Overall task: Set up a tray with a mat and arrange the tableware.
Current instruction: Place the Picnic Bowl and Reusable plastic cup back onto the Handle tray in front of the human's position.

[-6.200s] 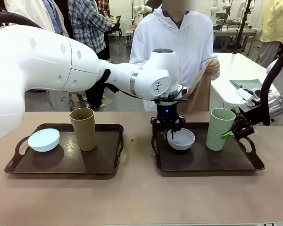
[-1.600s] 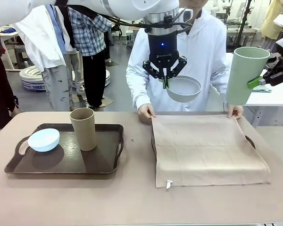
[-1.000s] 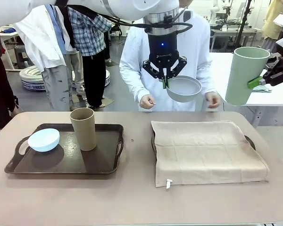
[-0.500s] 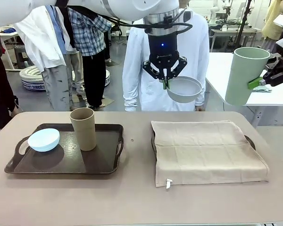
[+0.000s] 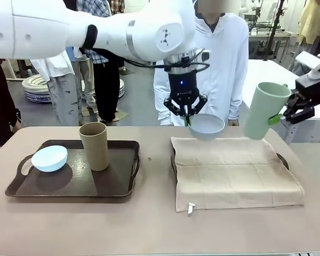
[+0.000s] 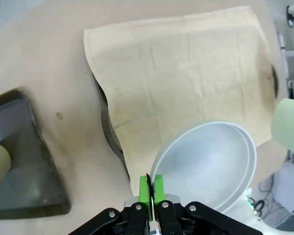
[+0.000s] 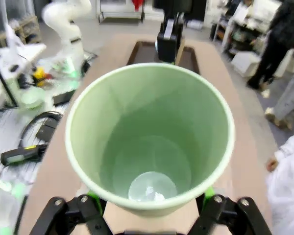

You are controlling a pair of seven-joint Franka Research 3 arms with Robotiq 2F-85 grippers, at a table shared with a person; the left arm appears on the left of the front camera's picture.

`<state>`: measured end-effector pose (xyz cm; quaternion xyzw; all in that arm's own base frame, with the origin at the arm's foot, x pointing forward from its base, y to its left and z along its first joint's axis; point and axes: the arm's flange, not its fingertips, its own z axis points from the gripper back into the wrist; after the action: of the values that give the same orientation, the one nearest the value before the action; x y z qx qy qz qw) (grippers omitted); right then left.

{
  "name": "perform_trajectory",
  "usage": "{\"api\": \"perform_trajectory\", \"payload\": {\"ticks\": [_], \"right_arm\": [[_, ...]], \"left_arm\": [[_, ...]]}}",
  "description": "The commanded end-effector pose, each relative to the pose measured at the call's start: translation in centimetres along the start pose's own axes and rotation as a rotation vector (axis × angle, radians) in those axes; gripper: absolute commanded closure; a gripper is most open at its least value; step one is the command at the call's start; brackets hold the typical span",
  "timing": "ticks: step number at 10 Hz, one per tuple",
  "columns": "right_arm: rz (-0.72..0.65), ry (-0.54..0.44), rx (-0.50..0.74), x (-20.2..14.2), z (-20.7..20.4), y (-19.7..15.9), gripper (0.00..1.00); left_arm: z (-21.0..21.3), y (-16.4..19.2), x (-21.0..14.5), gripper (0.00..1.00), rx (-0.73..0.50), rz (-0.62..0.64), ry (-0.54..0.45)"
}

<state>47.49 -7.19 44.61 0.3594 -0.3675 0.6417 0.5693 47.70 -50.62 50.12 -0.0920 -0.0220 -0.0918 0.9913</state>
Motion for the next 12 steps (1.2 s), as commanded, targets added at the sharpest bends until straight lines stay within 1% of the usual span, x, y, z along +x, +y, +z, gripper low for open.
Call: {"api": "perform_trajectory", "payload": {"ticks": [1, 3, 5, 7, 12], "right_arm": [[-0.075, 0.002, 0.032, -2.5, -1.0, -0.9, 0.16], [-0.112, 0.018, 0.055, -4.8, -2.4, -1.2, 0.16], [-0.121, 0.028, 0.067, -6.8, -3.3, -1.7, 0.16], [-0.146, 0.038, 0.073, -8.3, -3.9, -2.0, 0.16], [-0.201, 0.040, 0.050, -11.1, -4.1, -2.7, 0.16]], "left_arm": [[-1.4, 0.5, 0.6, 0.96, 0.010, -0.013, 0.004], [-4.0, 0.8, 1.1, 0.96, 0.023, -0.021, 0.007], [-6.3, 0.8, 2.0, 0.96, 0.018, -0.039, 0.006], [-8.0, 1.0, 2.7, 0.96, 0.030, -0.041, 0.017], [-10.9, 1.9, 3.4, 0.96, 0.008, -0.006, 0.036]]}}
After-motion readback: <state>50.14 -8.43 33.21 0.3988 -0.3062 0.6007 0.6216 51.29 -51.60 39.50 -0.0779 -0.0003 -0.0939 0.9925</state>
